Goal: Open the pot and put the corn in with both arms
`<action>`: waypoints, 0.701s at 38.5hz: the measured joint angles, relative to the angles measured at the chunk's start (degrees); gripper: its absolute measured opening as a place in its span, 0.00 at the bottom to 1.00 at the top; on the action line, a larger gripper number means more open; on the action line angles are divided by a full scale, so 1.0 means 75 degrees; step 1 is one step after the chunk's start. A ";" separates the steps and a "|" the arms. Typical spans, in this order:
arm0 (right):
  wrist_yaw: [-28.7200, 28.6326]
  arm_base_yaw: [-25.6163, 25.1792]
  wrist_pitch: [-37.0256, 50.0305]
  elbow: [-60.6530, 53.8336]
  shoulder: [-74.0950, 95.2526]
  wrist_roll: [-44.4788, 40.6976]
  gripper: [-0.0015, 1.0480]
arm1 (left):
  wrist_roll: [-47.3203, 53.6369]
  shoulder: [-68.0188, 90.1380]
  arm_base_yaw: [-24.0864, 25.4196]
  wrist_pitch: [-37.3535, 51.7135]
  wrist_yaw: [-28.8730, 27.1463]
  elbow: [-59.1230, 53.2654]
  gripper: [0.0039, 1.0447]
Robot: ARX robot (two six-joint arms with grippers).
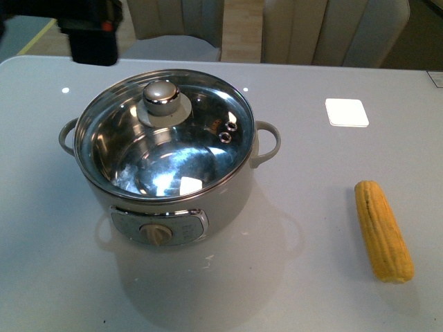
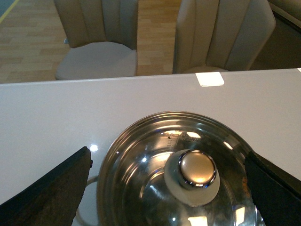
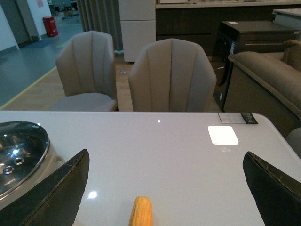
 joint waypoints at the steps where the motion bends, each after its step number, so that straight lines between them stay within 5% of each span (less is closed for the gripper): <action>1: 0.0000 0.0000 0.0000 0.0000 0.0000 0.0000 0.92 | 0.0009 0.0207 -0.0050 0.0064 -0.0006 0.0102 0.94; 27: 0.0003 0.0000 0.0000 0.0000 0.0000 0.0000 0.92 | -0.0236 0.3550 -0.0510 0.0376 -0.0041 0.1722 0.94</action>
